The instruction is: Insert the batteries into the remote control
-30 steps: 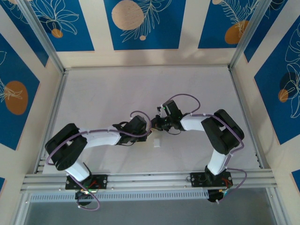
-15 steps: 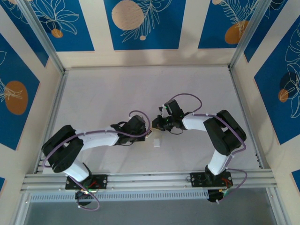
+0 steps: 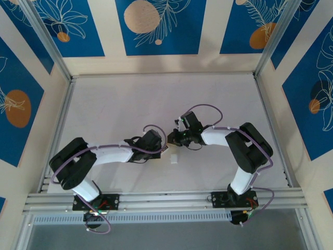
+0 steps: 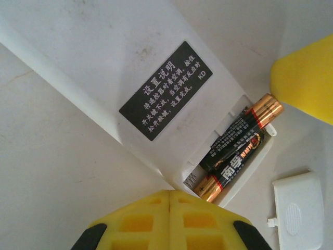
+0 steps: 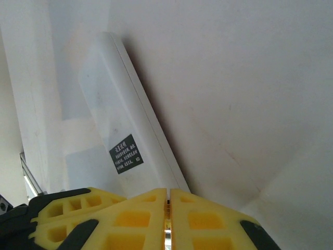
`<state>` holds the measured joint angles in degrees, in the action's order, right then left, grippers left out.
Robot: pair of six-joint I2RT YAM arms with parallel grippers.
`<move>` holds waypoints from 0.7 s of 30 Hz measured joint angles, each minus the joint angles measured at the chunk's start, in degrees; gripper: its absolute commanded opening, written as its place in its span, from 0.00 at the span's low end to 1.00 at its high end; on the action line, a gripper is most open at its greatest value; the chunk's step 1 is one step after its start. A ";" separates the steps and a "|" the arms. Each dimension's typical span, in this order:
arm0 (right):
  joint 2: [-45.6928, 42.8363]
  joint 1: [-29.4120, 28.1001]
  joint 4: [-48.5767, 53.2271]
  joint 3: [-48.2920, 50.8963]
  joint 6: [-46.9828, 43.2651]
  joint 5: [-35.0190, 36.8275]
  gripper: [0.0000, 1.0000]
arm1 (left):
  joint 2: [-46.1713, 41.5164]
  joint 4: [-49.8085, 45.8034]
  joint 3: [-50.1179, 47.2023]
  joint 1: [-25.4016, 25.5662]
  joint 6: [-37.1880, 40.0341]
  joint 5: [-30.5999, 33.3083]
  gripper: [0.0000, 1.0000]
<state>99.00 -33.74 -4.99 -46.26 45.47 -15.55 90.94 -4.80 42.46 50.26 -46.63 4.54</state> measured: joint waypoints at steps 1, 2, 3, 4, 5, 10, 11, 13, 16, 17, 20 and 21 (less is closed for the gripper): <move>0.00 -0.09 -0.13 0.02 0.04 0.17 0.12 | 0.00 0.04 0.00 0.00 0.00 0.00 0.00; 0.00 -0.20 -0.26 0.02 0.07 0.35 0.12 | 0.00 0.04 0.00 0.00 0.00 0.00 0.00; 0.00 -0.28 -0.39 0.04 0.09 0.46 0.12 | 0.00 0.04 0.00 0.00 0.00 0.00 0.00; 0.00 -0.37 -0.55 0.09 0.11 0.61 0.12 | 0.00 0.04 0.00 0.00 0.00 0.00 0.00; 0.00 -0.44 -0.74 0.15 0.26 0.79 0.12 | 0.00 0.04 0.00 0.00 0.00 0.00 0.00; 0.00 -0.39 -0.76 0.39 0.50 1.49 0.12 | 0.00 0.07 0.00 0.00 -0.02 0.00 0.00; 0.00 -0.39 -0.72 0.44 0.50 1.68 0.12 | 0.00 0.09 0.00 0.00 -0.02 0.00 0.00; -0.02 -0.37 -0.52 0.44 0.48 1.92 0.12 | 0.00 0.09 0.00 0.00 -0.02 0.00 0.00; -0.20 -0.37 -0.26 0.70 0.46 2.21 0.13 | 0.00 0.11 0.00 0.00 -0.02 0.00 0.00; -0.22 -0.37 -0.22 0.83 0.46 2.32 0.13 | 0.00 0.11 0.00 0.00 -0.02 0.00 0.00; -0.22 -0.44 0.61 1.40 0.46 2.27 0.13 | 0.00 0.26 -0.04 0.00 -0.02 0.00 0.00; -0.22 -0.44 1.03 1.40 0.44 2.27 0.13 | 0.00 0.35 -0.07 0.00 -0.02 0.00 0.00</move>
<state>98.78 -34.17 -3.97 -44.86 45.91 -13.28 90.94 -4.45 42.39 50.26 -46.65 4.54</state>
